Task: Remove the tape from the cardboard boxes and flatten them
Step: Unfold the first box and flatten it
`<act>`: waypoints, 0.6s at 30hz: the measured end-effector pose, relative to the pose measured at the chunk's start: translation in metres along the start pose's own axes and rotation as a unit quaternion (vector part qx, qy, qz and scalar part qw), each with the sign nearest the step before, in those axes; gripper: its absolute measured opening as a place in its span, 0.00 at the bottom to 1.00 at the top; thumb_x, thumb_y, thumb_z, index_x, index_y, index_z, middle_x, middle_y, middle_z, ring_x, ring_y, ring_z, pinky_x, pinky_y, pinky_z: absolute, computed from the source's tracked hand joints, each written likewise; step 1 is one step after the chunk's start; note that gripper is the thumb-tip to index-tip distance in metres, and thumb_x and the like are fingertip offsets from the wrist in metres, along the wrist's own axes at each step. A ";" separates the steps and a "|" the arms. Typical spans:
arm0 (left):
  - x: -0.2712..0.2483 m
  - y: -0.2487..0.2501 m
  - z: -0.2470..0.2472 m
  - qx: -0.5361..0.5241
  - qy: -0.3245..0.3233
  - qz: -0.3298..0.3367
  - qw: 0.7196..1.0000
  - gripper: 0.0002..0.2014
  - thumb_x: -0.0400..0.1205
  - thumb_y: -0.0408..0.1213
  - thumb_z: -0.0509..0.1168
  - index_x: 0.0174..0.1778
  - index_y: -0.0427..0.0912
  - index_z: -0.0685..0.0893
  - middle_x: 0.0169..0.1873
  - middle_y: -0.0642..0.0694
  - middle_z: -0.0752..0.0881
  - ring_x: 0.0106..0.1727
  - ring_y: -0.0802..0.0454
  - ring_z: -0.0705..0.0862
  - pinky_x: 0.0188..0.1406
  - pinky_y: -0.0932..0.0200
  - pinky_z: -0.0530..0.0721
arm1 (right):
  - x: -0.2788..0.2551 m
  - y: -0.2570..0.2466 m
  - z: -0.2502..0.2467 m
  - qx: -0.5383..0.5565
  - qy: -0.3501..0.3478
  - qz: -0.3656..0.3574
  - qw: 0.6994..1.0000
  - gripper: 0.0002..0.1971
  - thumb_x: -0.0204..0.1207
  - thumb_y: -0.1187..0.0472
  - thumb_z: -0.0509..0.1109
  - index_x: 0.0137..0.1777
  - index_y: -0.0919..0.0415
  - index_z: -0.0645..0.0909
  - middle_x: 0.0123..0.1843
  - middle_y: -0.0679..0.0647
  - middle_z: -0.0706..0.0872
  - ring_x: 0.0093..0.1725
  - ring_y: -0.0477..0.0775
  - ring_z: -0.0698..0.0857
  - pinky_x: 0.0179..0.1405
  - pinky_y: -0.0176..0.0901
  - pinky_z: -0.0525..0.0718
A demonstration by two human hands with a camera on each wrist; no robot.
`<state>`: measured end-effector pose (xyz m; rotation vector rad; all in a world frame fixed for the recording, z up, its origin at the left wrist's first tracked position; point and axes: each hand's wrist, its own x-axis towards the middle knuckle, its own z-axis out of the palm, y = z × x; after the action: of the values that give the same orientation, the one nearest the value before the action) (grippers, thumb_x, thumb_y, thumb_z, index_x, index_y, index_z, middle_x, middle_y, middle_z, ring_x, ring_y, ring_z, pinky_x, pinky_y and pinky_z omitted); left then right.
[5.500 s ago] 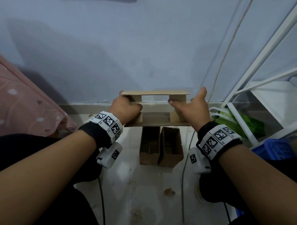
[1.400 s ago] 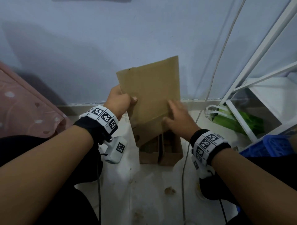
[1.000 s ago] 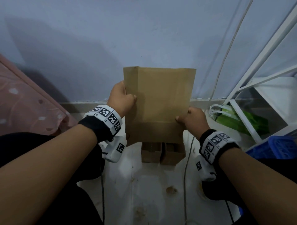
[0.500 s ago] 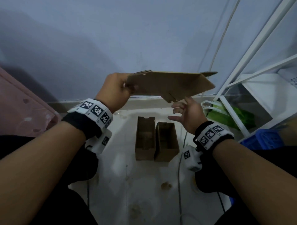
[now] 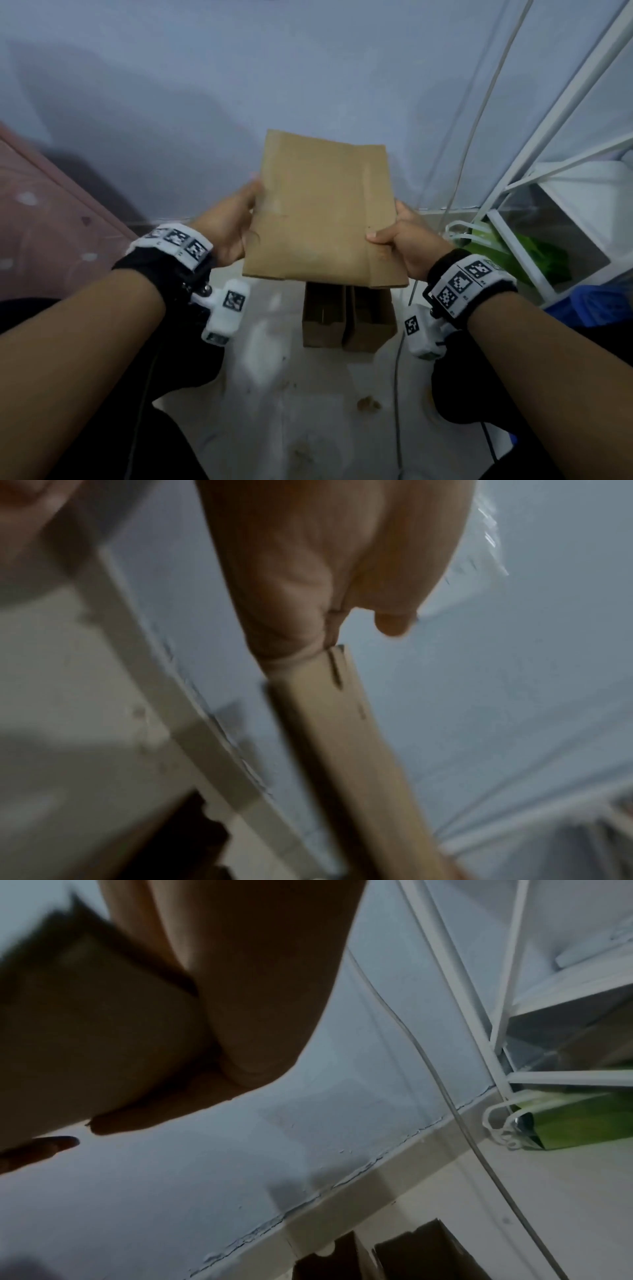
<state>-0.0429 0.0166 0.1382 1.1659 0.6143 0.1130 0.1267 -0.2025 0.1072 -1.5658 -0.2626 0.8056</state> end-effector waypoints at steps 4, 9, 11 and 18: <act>0.009 -0.036 0.007 0.311 0.186 0.091 0.928 0.07 0.81 0.33 0.73 0.53 0.39 0.89 0.41 0.42 0.91 0.35 0.46 0.88 0.27 0.60 0.82 | -0.013 0.002 0.020 -0.228 0.082 -0.092 0.966 0.28 0.77 0.79 0.65 0.75 0.59 0.69 0.53 0.54 0.83 0.54 0.58 0.84 0.38 0.38 0.80; 0.006 -0.051 0.011 0.378 0.261 0.147 0.876 0.05 0.75 0.31 0.69 0.33 0.39 0.84 0.32 0.47 0.87 0.33 0.49 0.85 0.29 0.61 0.80 | -0.030 0.024 0.067 -0.320 0.149 -0.168 0.920 0.30 0.75 0.77 0.55 0.77 0.61 0.60 0.40 0.57 0.78 0.36 0.54 0.78 0.30 0.45 0.75; 0.010 -0.045 0.000 0.348 0.269 0.140 0.887 0.03 0.76 0.32 0.69 0.36 0.42 0.86 0.37 0.46 0.90 0.39 0.46 0.87 0.39 0.54 0.87 | -0.022 0.023 0.072 -0.304 0.148 -0.151 0.929 0.33 0.76 0.76 0.55 0.81 0.58 0.58 0.41 0.58 0.80 0.39 0.58 0.82 0.35 0.52 0.82; 0.031 -0.060 -0.076 0.218 0.368 -0.002 0.904 0.18 0.74 0.53 0.71 0.45 0.39 0.89 0.37 0.45 0.88 0.46 0.39 0.89 0.58 0.45 0.89 | 0.021 0.051 0.109 -0.273 0.003 -0.007 0.962 0.26 0.85 0.69 0.58 0.81 0.59 0.59 0.62 0.63 0.81 0.54 0.61 0.82 0.49 0.51 0.83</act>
<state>-0.0697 0.0673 0.0542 1.5585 1.3623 0.4438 0.0593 -0.1143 0.0568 -2.0773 -0.5241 0.7520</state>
